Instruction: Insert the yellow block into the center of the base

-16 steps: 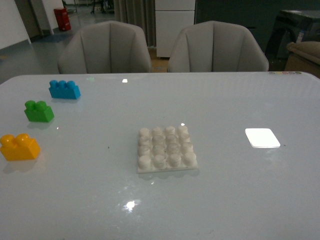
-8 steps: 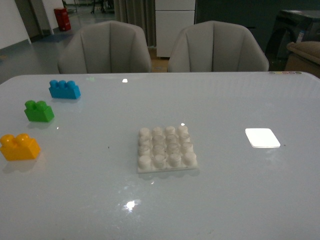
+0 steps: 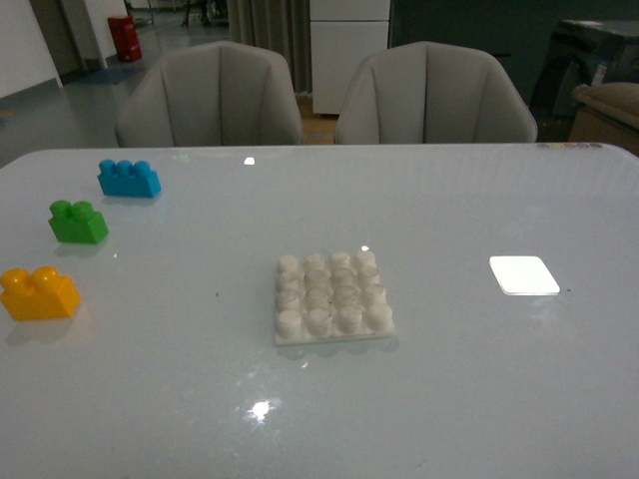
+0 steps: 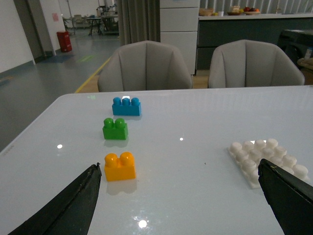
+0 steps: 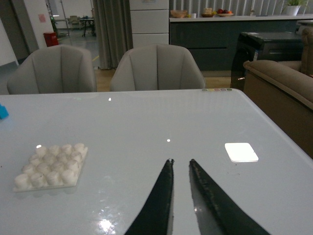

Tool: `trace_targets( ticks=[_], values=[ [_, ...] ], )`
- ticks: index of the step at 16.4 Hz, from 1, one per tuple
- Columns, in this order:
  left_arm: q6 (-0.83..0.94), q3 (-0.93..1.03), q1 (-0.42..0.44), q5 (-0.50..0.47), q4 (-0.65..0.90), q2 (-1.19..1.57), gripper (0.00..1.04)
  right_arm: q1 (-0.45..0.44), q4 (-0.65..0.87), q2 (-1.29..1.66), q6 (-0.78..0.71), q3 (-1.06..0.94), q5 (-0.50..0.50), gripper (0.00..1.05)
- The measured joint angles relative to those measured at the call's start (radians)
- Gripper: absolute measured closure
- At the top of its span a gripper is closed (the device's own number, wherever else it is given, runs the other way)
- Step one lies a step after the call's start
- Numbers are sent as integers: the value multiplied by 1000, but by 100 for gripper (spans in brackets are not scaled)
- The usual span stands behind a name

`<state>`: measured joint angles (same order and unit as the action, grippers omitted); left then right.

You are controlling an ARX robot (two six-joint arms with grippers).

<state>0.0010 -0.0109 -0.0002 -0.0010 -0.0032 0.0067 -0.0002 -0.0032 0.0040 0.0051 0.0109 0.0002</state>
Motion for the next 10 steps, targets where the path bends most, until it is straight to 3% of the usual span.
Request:
trace_targets(
  ticks=[7, 9, 10],
  values=[
    [0, 0, 0, 0, 0, 0, 7, 0, 0, 0, 0, 0, 0, 8],
    [0, 0, 0, 0, 0, 0, 7, 0, 0, 0, 0, 0, 0, 7],
    [-8, -24, -21, -55, -93, 19, 7, 0, 0, 0, 0, 0, 0, 6]
  ],
)
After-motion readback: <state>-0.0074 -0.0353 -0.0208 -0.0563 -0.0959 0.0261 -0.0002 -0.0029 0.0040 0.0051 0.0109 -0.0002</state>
